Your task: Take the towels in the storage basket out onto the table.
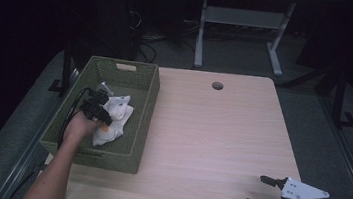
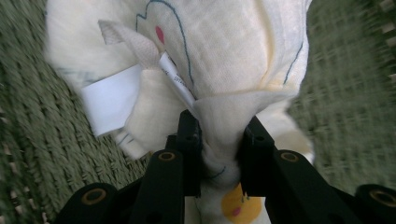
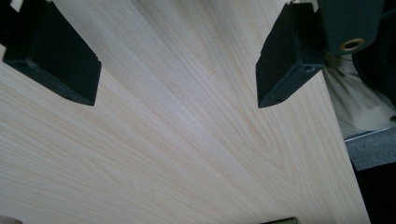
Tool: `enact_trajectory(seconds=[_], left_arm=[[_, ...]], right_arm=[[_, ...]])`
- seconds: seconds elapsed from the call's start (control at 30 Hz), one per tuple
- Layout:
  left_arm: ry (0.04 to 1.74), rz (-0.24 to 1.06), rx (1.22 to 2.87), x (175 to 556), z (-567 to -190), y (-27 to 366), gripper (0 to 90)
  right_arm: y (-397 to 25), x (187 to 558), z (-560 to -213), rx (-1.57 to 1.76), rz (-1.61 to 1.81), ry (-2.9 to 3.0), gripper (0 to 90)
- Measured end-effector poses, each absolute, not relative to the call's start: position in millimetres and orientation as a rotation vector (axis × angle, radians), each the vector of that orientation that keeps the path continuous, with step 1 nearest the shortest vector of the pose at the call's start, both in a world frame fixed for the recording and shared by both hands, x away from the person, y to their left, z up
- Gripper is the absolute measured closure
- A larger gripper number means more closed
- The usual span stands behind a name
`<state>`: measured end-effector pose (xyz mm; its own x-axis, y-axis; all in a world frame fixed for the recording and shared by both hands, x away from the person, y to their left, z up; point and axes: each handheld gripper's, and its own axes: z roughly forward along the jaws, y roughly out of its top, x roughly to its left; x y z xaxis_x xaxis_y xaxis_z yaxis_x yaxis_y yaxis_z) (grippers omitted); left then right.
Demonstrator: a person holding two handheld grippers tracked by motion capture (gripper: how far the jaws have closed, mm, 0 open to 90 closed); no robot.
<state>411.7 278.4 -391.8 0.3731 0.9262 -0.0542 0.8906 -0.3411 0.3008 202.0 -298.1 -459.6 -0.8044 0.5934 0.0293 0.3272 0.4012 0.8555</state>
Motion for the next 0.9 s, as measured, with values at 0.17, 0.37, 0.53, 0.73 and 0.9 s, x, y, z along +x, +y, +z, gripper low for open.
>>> enact_trajectory(seconds=[0.17,0.37,0.53,0.73,0.9], left_arm=[[1.556,0.17,2.264,403.7,-376.0,282.5,73.7],[1.522,0.151,2.21,394.1,-369.9,286.4,73.6],[1.493,0.126,2.147,388.8,-363.6,289.4,73.5],[1.464,0.085,2.069,384.0,-357.1,293.6,73.5],[1.45,0.034,2.001,380.5,-355.2,300.0,73.5]], right_arm=[[-298.5,200.2,-458.5,0.806,1.364,2.377,13.8],[-299.1,200.3,-458.6,0.809,1.362,2.375,13.8],[-299.5,200.1,-458.2,0.818,1.362,2.372,13.8],[-303.3,199.5,-457.5,0.834,1.371,2.344,13.8],[-305.6,199.2,-457.3,0.846,1.377,2.333,13.8]])
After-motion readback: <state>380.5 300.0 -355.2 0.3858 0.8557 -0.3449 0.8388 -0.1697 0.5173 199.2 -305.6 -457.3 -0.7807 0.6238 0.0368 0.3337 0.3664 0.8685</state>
